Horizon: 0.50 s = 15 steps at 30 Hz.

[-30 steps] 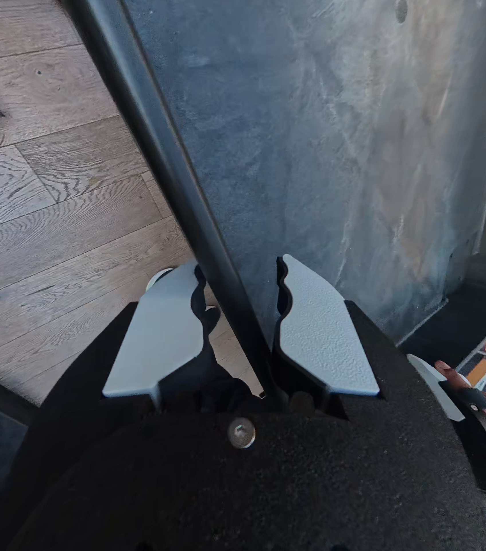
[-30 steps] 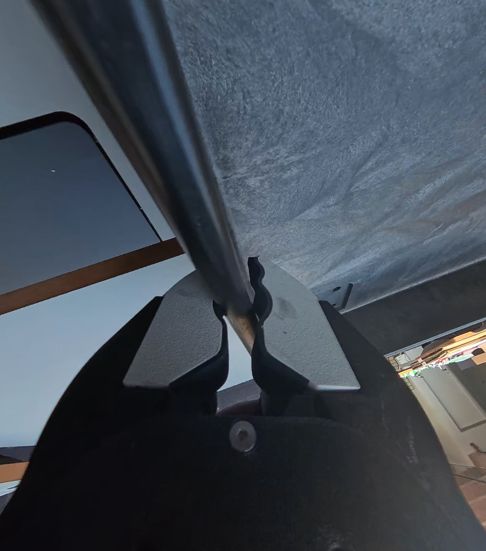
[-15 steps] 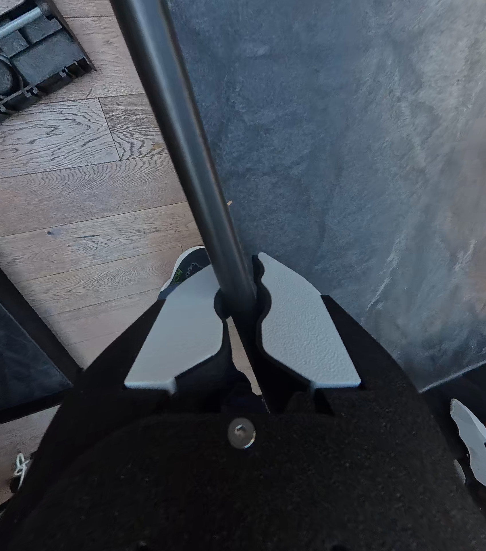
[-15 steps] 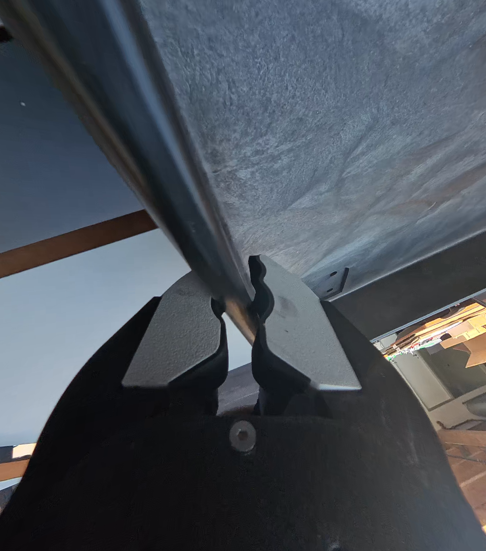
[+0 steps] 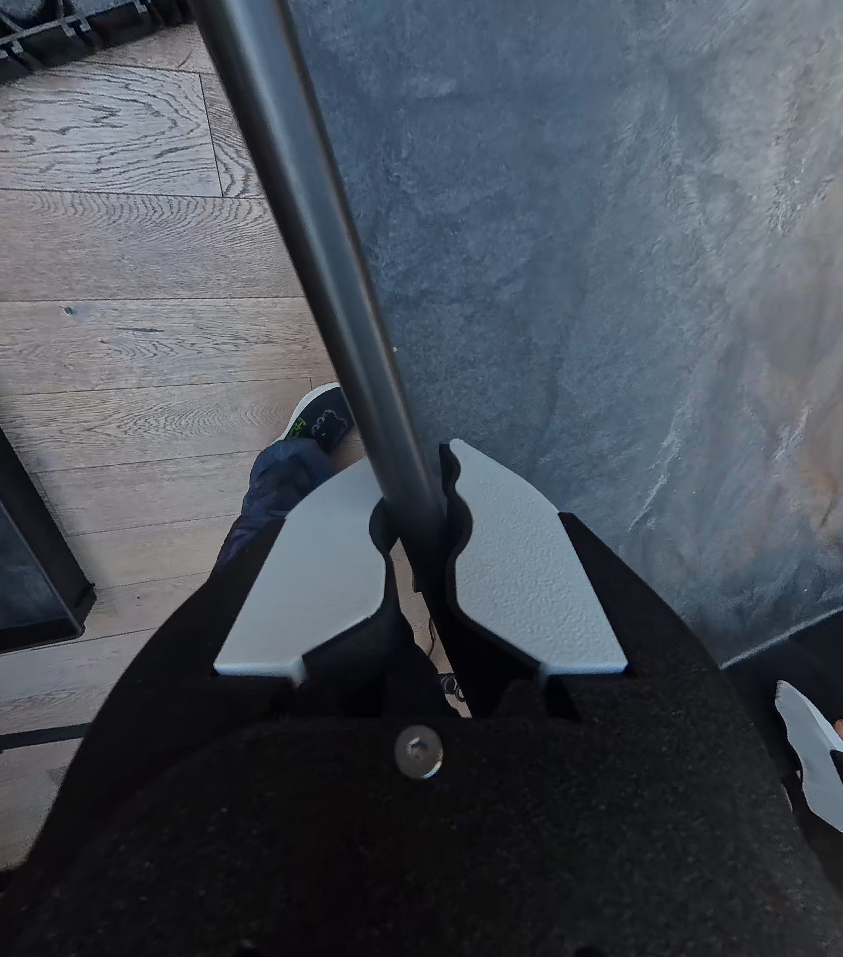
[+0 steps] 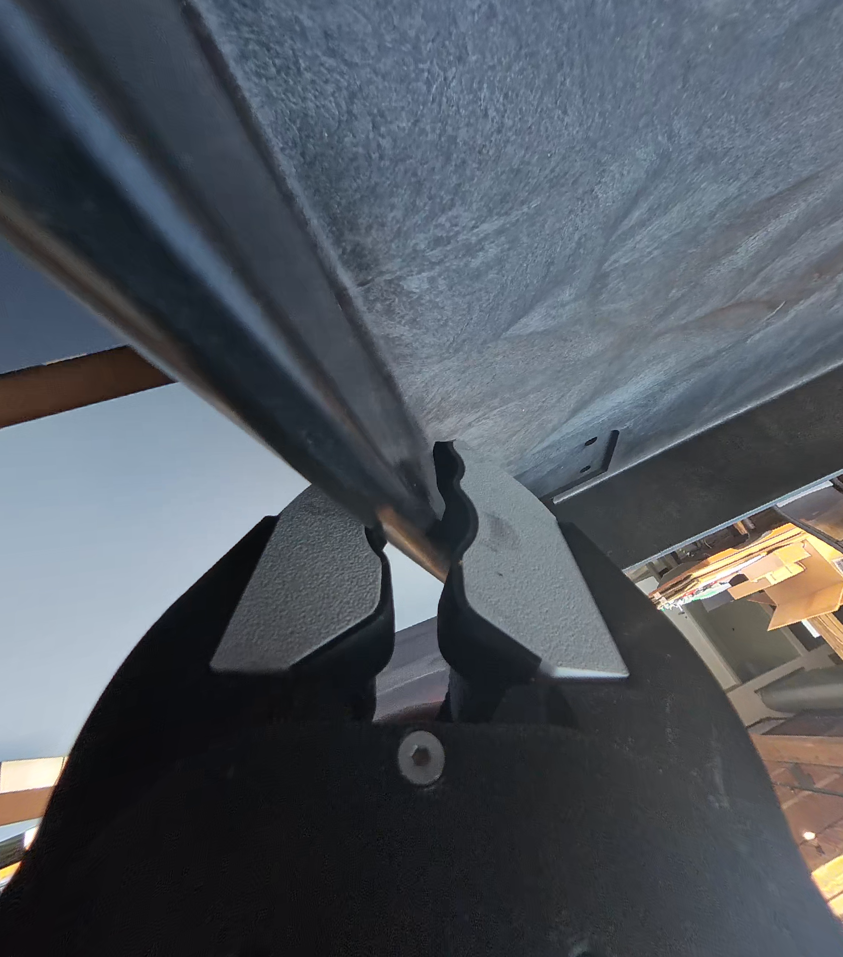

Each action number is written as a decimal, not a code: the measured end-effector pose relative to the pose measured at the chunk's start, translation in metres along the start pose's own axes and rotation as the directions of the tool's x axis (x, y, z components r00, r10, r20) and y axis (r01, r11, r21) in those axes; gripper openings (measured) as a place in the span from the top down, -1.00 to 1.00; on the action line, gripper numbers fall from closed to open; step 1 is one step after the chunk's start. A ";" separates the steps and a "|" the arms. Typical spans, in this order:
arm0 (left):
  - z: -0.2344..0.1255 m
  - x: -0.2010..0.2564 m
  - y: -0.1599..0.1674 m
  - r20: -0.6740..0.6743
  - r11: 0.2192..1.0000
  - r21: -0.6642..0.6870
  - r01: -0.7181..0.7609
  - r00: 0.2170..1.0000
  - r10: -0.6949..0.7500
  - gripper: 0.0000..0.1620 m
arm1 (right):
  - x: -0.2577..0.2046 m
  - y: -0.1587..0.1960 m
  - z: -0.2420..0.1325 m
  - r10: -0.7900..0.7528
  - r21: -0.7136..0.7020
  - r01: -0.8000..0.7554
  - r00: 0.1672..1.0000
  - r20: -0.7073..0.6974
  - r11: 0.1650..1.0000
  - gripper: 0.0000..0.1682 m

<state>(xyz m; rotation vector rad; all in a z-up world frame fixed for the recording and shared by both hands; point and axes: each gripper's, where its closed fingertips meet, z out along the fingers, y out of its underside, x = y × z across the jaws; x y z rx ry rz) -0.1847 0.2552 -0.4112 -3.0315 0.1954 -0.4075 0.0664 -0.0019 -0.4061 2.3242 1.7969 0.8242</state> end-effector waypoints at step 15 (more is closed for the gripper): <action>-0.009 0.036 0.211 -0.115 0.976 -0.214 0.042 0.991 -0.067 0.77 | -0.160 0.083 -0.029 -0.026 -0.086 0.027 1.000 0.009 0.996 0.79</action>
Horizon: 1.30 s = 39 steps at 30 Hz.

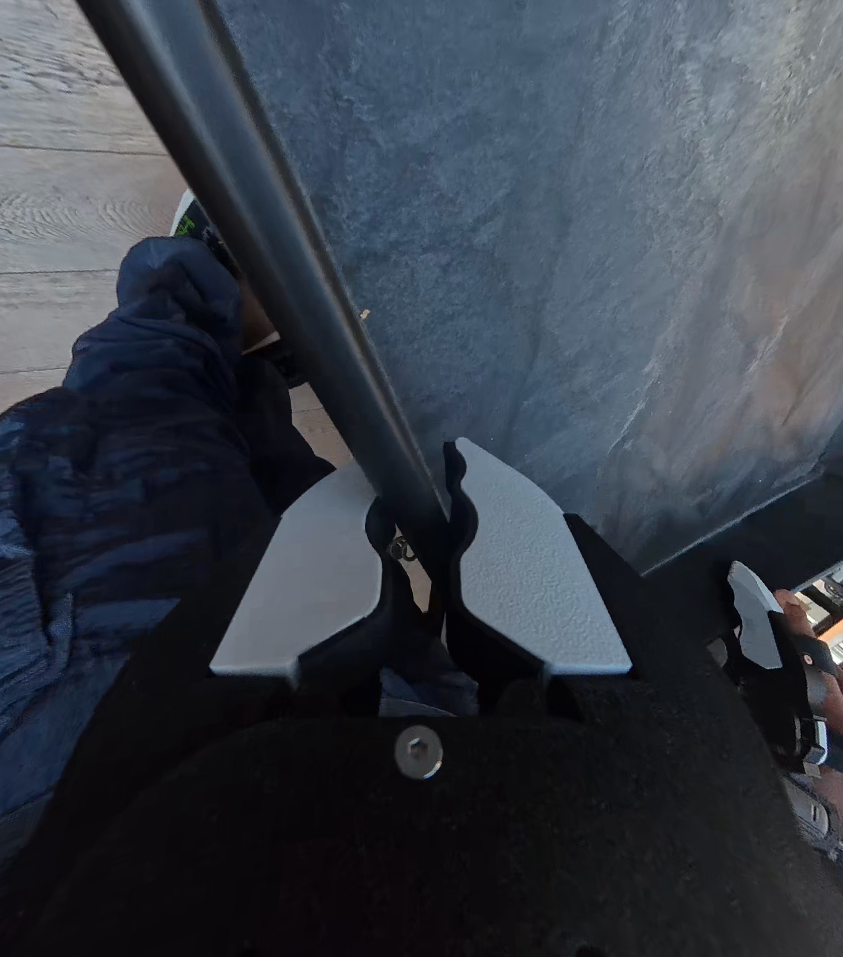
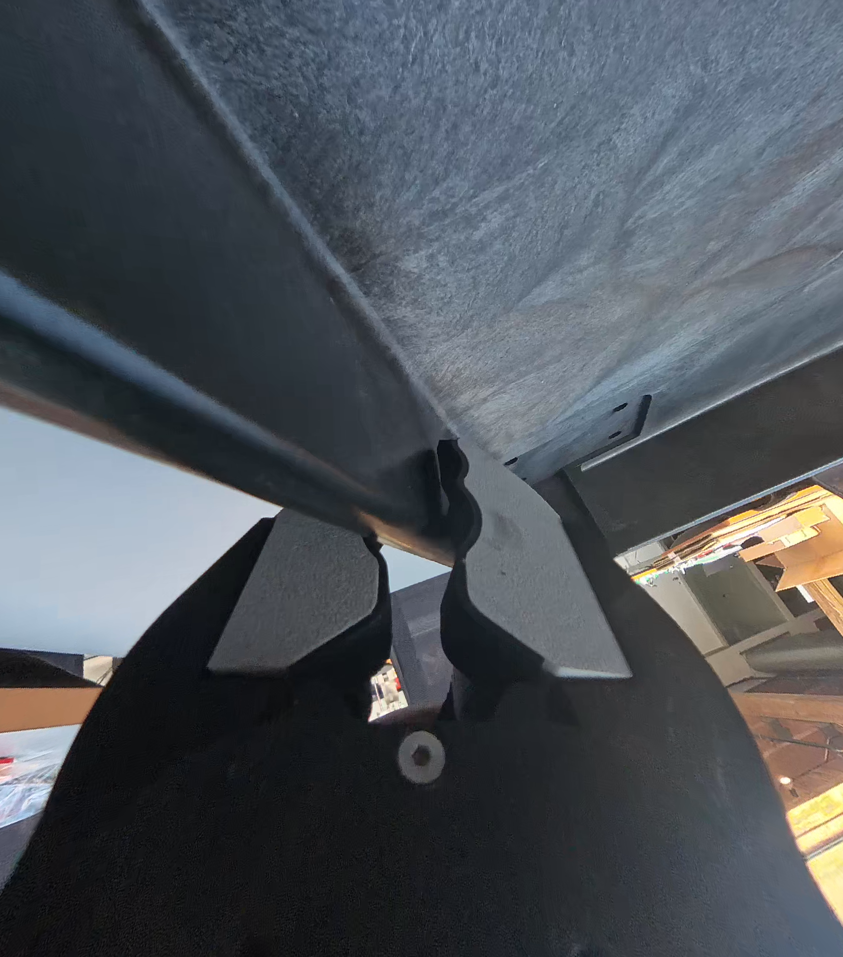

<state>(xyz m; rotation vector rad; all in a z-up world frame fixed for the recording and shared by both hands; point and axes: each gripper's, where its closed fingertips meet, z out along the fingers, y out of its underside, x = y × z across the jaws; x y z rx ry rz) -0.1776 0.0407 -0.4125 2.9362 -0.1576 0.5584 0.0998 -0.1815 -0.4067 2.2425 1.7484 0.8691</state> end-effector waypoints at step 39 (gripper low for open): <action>-0.085 0.028 -0.319 0.195 0.592 0.009 -0.806 0.582 0.790 0.04 | -0.147 0.111 -0.045 0.778 -0.460 -0.821 -0.519 0.354 -0.338 0.04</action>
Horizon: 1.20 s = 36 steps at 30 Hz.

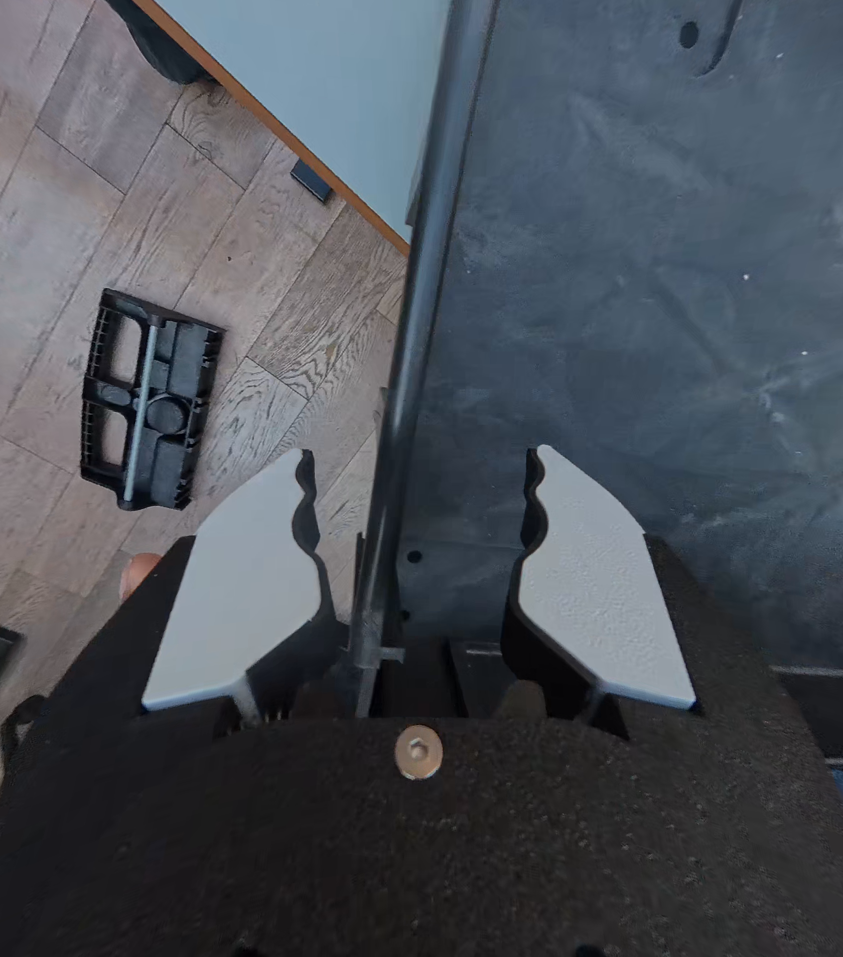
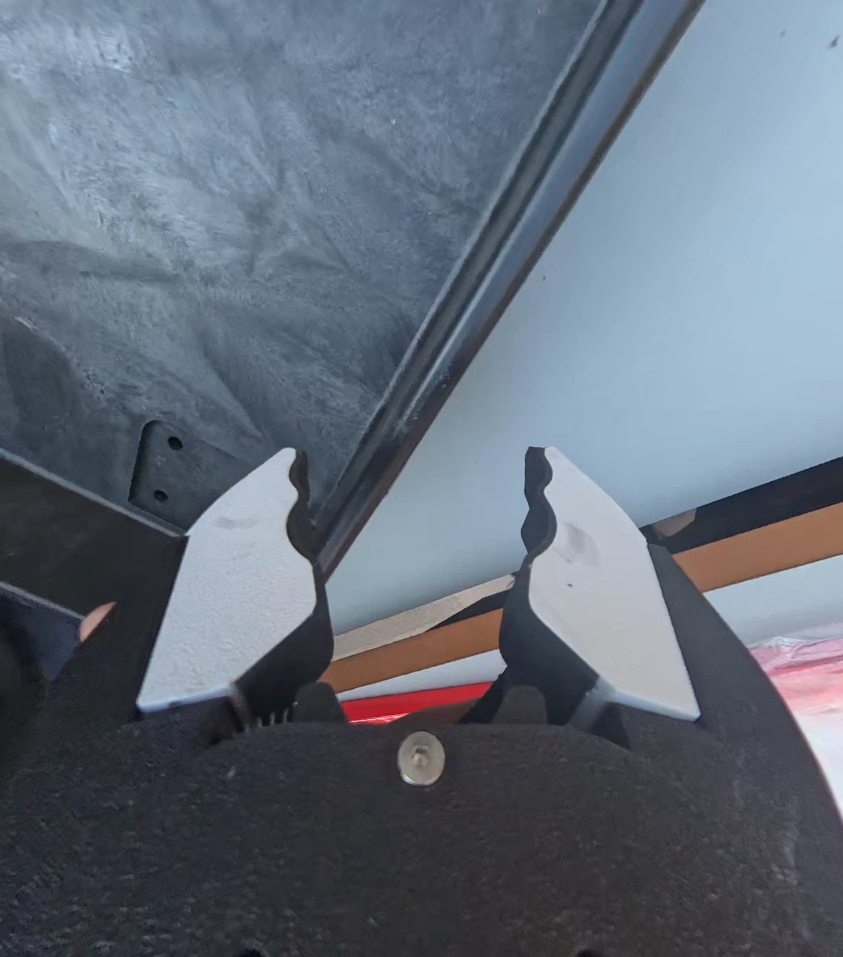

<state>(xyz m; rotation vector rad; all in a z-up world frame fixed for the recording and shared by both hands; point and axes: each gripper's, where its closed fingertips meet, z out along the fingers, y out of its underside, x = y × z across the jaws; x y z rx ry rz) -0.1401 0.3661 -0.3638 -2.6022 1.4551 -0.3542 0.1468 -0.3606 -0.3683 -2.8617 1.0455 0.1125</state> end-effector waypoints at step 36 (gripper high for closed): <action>0.071 0.075 0.016 -0.084 0.898 -0.338 -0.281 0.959 0.269 0.92 | 0.061 0.052 0.026 0.354 -0.221 -0.380 0.923 -0.151 0.898 0.82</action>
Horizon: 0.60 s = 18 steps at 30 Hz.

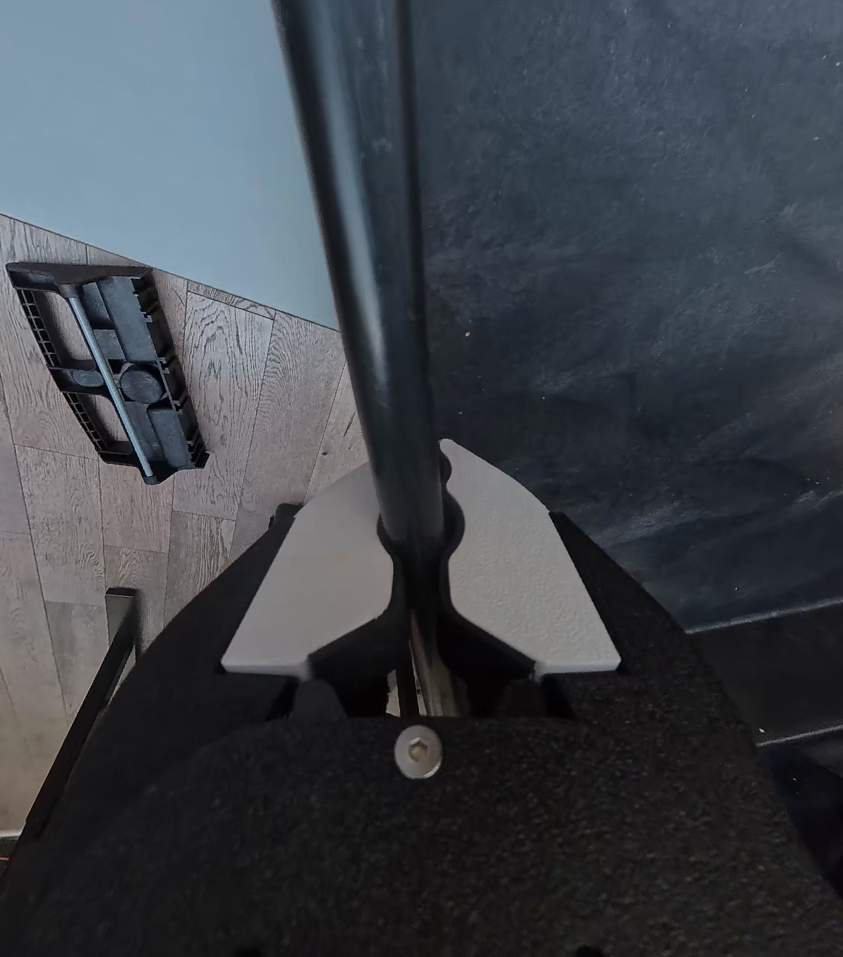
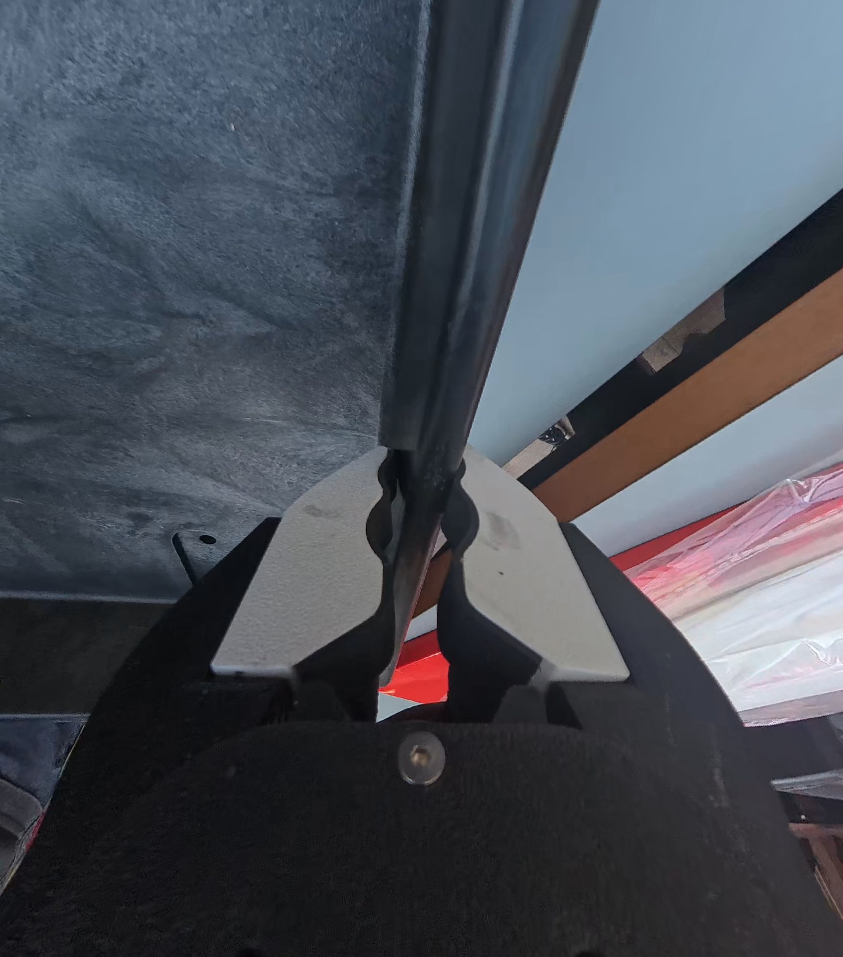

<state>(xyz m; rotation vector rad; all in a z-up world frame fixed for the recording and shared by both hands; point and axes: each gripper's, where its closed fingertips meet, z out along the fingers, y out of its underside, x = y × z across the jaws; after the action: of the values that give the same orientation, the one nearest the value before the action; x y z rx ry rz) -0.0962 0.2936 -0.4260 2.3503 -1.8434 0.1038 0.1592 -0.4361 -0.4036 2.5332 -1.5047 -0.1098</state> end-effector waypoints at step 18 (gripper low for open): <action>0.001 0.012 -0.007 0.013 0.999 -0.006 0.041 0.999 -0.041 0.92 | 0.012 0.004 0.002 -0.025 0.028 0.024 0.999 0.041 0.999 0.83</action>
<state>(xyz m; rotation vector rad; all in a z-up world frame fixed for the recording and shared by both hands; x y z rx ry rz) -0.0863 0.2832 -0.4256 2.3892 -1.7974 0.0783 0.1611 -0.4493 -0.4043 2.5869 -1.4999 -0.1479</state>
